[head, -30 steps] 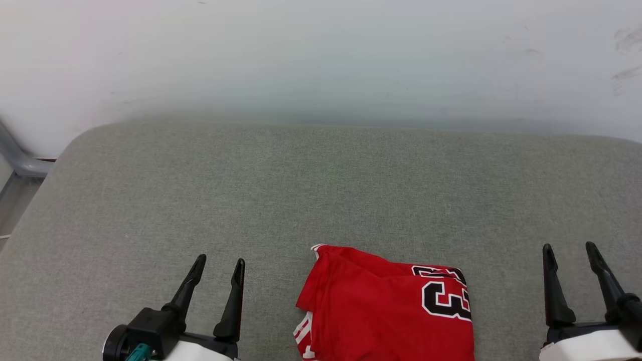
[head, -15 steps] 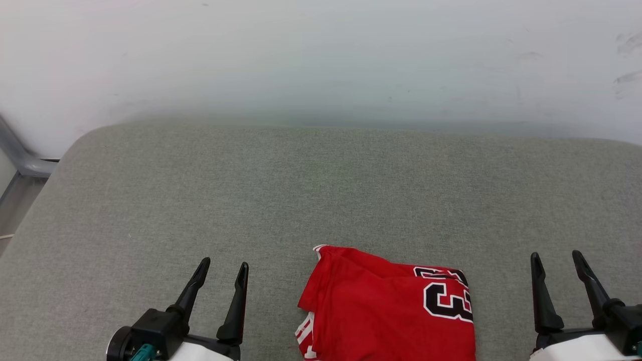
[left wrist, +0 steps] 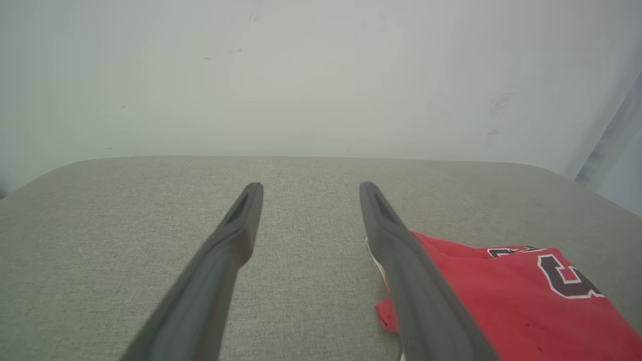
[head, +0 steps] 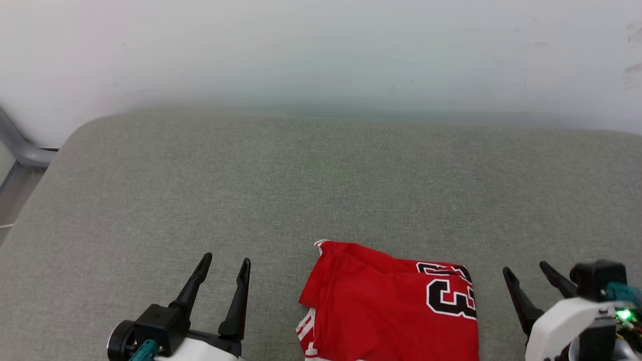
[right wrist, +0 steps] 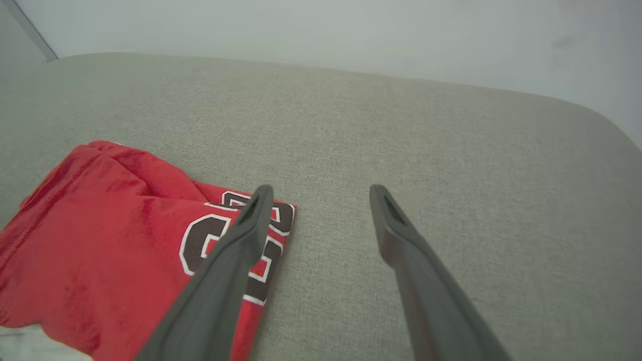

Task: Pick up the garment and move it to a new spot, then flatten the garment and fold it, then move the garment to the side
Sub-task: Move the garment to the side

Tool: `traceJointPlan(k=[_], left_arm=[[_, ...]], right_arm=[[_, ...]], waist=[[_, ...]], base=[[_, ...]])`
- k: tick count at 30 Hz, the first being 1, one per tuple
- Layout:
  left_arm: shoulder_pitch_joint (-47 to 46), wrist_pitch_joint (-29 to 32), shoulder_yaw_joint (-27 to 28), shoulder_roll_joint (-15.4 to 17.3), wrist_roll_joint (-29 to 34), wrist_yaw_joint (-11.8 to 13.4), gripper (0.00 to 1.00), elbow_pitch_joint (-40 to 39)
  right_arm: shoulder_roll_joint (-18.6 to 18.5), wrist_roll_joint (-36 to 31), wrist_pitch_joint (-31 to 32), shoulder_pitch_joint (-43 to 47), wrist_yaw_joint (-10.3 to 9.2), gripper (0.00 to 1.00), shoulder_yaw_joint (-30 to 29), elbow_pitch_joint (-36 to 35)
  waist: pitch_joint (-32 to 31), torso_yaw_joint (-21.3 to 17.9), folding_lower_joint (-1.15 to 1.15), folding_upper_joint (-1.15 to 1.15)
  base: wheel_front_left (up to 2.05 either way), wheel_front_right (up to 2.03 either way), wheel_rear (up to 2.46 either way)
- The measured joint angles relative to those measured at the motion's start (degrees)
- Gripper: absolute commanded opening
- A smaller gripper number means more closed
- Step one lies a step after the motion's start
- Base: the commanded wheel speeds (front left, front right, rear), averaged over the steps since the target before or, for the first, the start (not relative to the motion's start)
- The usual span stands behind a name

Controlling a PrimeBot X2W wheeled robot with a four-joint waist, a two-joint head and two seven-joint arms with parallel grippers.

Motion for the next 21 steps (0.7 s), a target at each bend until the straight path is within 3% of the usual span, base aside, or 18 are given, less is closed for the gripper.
traceJointPlan(k=[3, 9, 14, 21], left_arm=[[-0.5, 0.0, -0.2, 0.0, 0.1, 0.0, 1.0, 0.0], [-2.3, 0.0, -1.3, 0.1, 0.3, 0.0, 1.0, 0.2], [-3.7, 0.0, -2.4, 0.2, 0.4, 0.0, 1.0, 0.5], [-4.8, 0.0, -2.7, 0.2, 0.5, 0.0, 1.0, 0.6]], right_arm=[[-2.1, 2.9, 13.1, -0.9, -0.02, 1.0, 1.3, -2.9], [-1.8, 8.7, 37.0, -1.3, -0.02, 1.0, 2.9, -8.1], [-0.2, 7.0, 44.8, -2.7, -0.03, 1.0, 1.2, -8.4], [3.0, 4.5, 46.1, -4.4, -0.03, 1.0, 0.3, -4.5]], waist=[[1.0, 0.1, 0.0, 0.0], [2.9, 1.0, 0.0, 0.0], [4.5, 2.7, 0.0, 0.0], [6.7, 5.2, 0.0, 0.0]], base=[[0.0, 0.0, 0.0], [0.0, 0.0, 0.0], [0.0, 0.0, 0.0], [0.0, 0.0, 0.0]])
